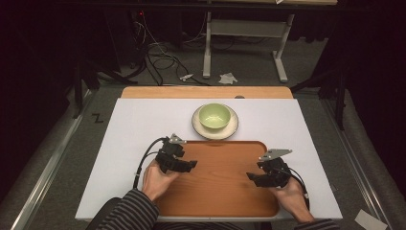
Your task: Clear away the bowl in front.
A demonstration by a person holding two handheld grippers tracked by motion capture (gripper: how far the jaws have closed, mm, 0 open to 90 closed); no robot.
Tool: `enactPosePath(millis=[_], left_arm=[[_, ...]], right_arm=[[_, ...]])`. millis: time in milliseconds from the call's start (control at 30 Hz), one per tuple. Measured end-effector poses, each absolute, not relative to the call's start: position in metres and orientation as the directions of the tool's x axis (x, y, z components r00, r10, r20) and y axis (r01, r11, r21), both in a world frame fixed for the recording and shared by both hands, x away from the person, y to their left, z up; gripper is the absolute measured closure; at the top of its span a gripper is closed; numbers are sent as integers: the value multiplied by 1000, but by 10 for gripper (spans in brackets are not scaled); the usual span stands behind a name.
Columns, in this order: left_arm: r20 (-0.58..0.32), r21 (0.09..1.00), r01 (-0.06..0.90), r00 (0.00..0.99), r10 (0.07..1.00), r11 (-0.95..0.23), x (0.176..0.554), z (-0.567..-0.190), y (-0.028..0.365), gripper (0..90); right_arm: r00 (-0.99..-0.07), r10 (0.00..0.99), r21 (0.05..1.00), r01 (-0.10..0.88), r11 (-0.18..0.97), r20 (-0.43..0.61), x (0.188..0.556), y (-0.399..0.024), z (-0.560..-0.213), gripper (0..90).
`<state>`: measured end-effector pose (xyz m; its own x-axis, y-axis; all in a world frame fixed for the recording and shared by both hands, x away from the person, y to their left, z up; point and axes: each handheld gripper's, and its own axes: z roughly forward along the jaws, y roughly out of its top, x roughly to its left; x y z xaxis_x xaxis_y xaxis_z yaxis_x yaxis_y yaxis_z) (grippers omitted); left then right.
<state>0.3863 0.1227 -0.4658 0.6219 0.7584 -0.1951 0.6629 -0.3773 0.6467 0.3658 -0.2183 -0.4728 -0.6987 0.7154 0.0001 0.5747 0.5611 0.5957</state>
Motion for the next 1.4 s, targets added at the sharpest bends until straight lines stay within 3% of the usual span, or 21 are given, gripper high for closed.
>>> enactPosePath(millis=[567,1033,1400], left_arm=[[-170,653,639,647,743,-407,387,-456,115,319],[-224,673,651,632,742,-352,398,-446,119,358],[-212,676,641,641,737,-363,411,-436,109,392]], right_arm=[[-696,718,594,576,561,-3,366,-219,-474,424],[-694,720,589,584,559,5,367,-219,-475,424],[-689,724,588,587,557,2,367,-220,-474,424]])
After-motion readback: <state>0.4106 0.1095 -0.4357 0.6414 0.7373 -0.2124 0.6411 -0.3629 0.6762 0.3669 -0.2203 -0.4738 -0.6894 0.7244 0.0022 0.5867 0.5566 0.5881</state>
